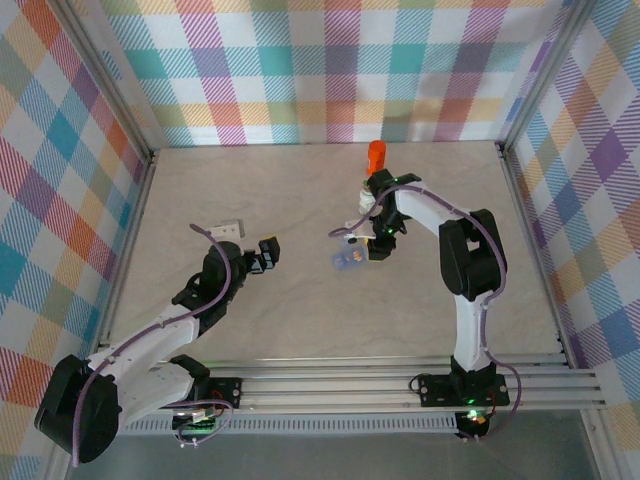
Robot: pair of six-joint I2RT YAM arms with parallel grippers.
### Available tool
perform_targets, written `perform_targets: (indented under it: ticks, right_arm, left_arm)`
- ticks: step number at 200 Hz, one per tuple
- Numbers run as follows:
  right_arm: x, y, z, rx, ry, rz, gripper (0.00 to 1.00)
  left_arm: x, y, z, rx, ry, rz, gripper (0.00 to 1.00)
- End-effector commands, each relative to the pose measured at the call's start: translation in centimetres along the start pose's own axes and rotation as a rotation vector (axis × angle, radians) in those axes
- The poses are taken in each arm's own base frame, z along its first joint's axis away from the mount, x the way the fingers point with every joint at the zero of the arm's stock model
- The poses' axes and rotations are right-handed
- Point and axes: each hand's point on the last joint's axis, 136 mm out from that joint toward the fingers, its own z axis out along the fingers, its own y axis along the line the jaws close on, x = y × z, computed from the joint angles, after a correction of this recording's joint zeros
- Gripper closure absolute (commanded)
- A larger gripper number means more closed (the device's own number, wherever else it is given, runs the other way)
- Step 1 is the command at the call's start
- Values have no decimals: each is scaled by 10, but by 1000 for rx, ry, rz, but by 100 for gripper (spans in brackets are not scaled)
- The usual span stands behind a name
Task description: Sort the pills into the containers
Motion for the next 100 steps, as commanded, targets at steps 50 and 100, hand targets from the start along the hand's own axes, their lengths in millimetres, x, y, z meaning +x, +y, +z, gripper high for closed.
perform_targets:
  ticks: [50,100]
  right_arm:
    - [-7,16,-17,-45,-5,0,65]
    - [-9,19,-20,-63,-11,8,66]
  left_arm:
    - [-11,-1,-3,12,-40,-24,0]
    - [-12,-1,-4,14,-43,-26,0]
